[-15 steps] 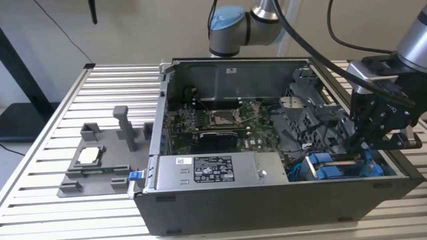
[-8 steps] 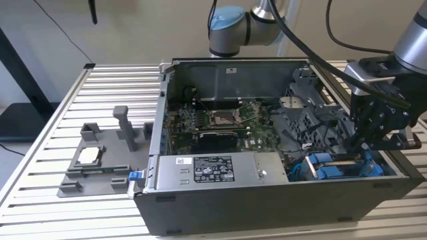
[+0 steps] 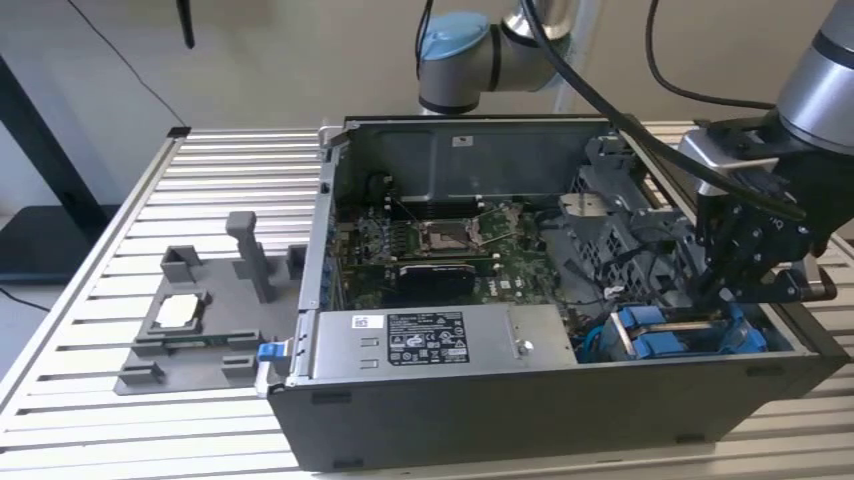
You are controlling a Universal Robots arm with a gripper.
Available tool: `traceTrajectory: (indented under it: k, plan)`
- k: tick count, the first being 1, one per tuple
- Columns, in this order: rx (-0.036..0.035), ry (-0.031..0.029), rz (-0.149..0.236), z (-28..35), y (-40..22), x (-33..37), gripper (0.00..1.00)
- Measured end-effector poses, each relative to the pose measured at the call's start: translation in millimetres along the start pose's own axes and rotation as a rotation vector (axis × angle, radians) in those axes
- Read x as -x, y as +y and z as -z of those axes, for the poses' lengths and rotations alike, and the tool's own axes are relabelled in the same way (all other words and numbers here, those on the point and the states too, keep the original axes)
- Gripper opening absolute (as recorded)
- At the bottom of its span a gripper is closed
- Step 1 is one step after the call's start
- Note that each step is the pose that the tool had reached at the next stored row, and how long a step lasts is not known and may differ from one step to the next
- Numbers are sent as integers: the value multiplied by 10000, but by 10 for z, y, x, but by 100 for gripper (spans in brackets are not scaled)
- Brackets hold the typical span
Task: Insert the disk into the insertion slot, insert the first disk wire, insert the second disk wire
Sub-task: 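Insert the first disk wire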
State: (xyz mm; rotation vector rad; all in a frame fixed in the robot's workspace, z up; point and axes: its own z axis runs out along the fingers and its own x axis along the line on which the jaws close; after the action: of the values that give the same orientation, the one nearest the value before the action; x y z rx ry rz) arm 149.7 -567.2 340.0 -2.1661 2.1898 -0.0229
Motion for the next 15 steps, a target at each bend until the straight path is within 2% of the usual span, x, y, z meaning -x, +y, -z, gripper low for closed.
traceTrajectory:
  k: [2,4,15]
  plan:
    - [-45,4,-2,-6,4,0,20]
    - [-59,5,0,-14,7,1,20]
    - [-60,17,-3,-84,20,-3,20]
